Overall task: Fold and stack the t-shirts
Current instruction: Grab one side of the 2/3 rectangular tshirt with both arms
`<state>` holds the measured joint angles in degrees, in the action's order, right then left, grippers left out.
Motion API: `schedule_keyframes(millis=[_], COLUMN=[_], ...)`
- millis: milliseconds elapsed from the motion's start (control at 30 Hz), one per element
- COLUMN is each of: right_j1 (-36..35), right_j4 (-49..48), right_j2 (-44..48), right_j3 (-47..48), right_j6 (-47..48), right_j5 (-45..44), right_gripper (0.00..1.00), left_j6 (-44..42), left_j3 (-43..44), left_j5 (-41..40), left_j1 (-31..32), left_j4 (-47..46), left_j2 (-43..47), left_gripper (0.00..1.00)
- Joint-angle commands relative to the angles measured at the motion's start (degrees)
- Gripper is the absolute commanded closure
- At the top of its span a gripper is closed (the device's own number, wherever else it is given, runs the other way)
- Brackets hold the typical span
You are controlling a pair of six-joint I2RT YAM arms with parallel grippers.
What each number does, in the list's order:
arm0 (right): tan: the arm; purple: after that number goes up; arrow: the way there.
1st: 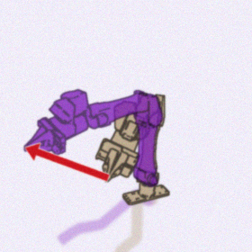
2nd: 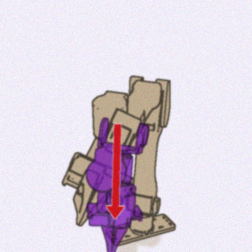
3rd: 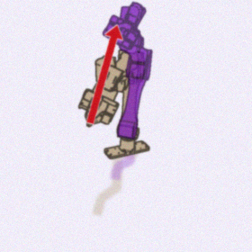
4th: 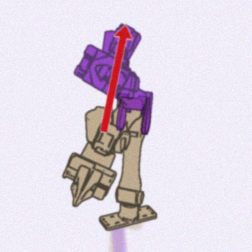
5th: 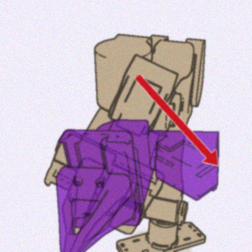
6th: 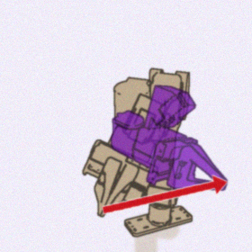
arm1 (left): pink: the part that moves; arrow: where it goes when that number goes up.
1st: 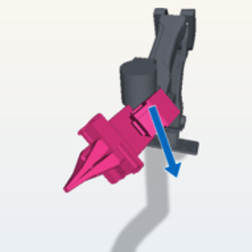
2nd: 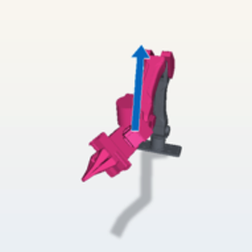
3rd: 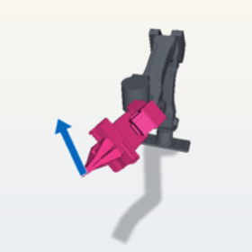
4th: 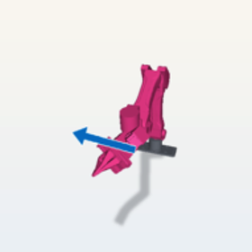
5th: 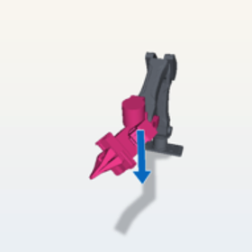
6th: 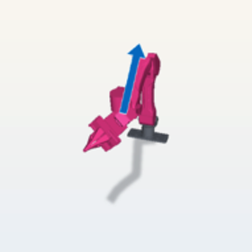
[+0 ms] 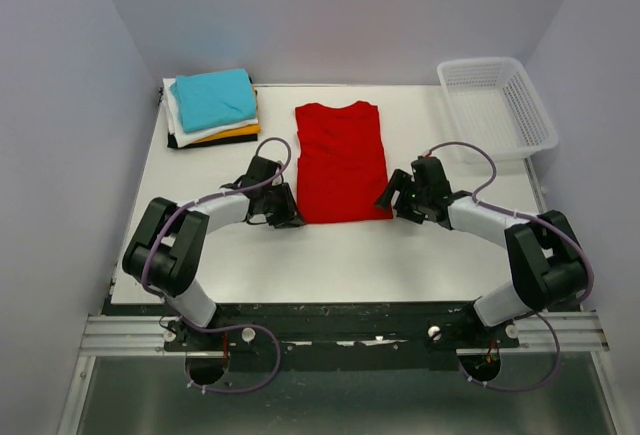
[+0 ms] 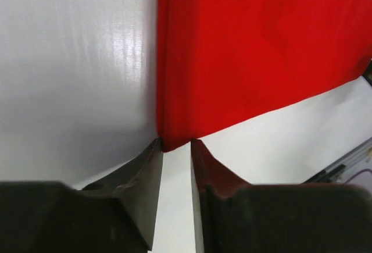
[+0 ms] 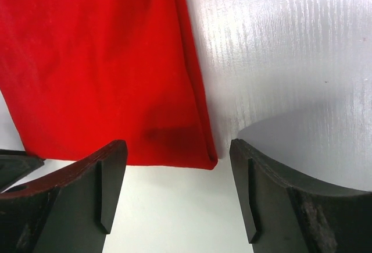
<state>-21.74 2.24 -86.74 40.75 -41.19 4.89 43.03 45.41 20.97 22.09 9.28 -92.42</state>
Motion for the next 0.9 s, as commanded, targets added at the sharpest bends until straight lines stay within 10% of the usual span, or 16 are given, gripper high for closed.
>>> schedule_keyframes(millis=[0, 467, 700, 867], right_j1=[0.12, 0.12, -0.71, -3.09], right_j4=[-0.66, 1.41, 4.48, 10.65], right_j2=[-1.67, -2.48, 1.68, 11.35], right_j3=[-0.84, -3.32, -10.24, -18.0], right_j6=[-0.84, -0.6, -0.65, -2.19], right_j5=[1.1, 1.71, 5.46, 6.83], right_gripper=[0.25, 0.66, 0.94, 0.95], left_j6=[-0.14, -0.25, 5.76, 9.92], left_j3=[2.02, 1.11, -13.63, -21.09], left_j5=[-3.16, -3.54, -2.09, -7.57], left_j1=[0.77, 1.35, 6.11, 12.79], left_j4=[2.12, 0.13, -8.6, -6.26], left_j2=[-2.64, -4.47, 1.17, 7.24], left_gripper=[0.87, 1.0, 1.0, 1.0])
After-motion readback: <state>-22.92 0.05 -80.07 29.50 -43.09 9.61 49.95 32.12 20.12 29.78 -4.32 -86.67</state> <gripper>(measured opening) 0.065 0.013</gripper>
